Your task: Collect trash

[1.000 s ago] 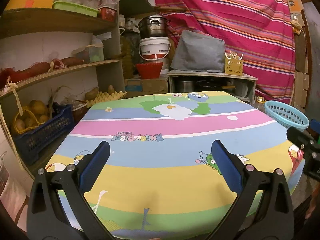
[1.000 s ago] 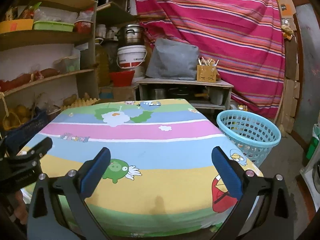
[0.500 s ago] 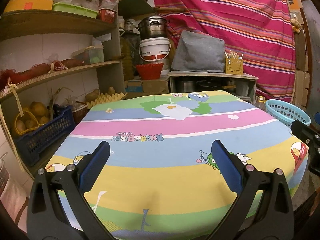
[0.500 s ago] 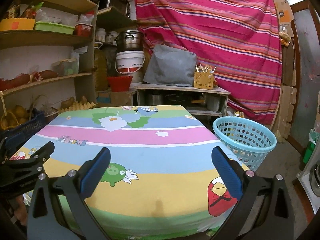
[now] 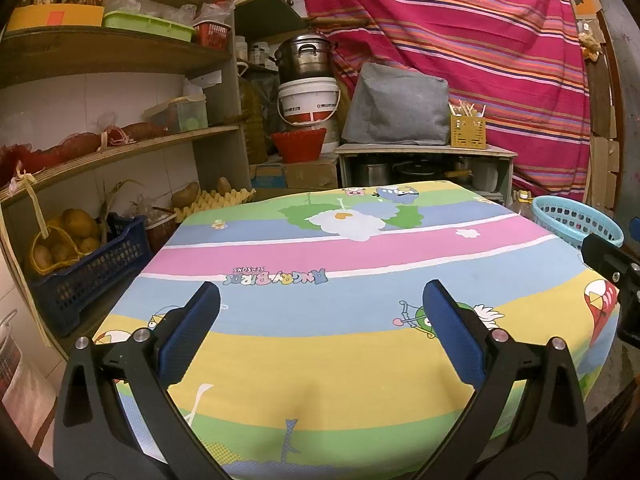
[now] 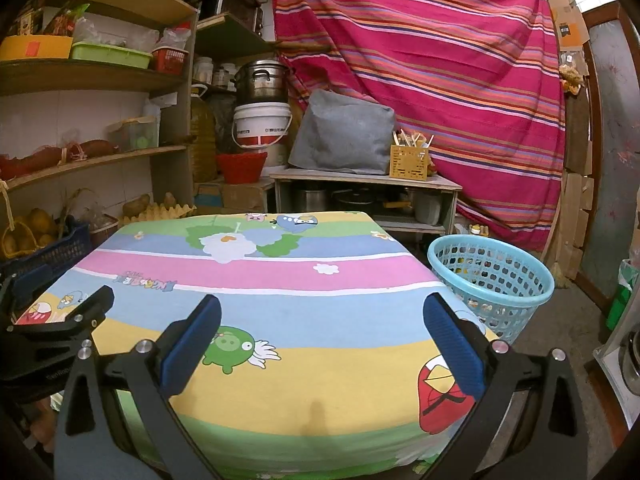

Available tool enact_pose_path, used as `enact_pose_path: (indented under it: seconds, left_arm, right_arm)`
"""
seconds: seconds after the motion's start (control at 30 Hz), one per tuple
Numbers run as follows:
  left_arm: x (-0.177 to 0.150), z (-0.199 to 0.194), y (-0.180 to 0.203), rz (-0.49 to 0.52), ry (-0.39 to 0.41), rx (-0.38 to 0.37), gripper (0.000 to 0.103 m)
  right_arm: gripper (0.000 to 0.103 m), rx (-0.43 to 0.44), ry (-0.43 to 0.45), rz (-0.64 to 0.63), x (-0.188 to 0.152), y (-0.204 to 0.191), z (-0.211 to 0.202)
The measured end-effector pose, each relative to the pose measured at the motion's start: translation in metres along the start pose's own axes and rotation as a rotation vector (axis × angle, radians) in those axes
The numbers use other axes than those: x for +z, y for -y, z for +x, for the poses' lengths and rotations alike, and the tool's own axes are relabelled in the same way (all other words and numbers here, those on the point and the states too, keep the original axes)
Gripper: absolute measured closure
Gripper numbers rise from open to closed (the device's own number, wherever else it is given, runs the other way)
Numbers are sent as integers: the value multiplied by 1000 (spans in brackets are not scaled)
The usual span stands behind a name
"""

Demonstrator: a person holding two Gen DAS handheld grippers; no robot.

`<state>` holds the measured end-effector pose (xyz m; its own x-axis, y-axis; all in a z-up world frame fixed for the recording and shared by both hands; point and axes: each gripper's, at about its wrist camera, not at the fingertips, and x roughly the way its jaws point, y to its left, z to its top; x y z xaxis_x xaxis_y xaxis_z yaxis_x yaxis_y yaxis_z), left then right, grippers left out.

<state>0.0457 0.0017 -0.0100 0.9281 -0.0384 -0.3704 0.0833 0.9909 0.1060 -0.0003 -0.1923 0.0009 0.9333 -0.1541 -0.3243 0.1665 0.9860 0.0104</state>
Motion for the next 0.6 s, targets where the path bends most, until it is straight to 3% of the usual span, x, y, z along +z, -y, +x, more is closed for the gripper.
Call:
enact_pose_path:
  seconds: [0.6]
  left_arm:
    - [-1, -7, 2, 8, 13, -14, 5]
  right_arm:
    - [4, -5, 6, -4, 2, -1, -1]
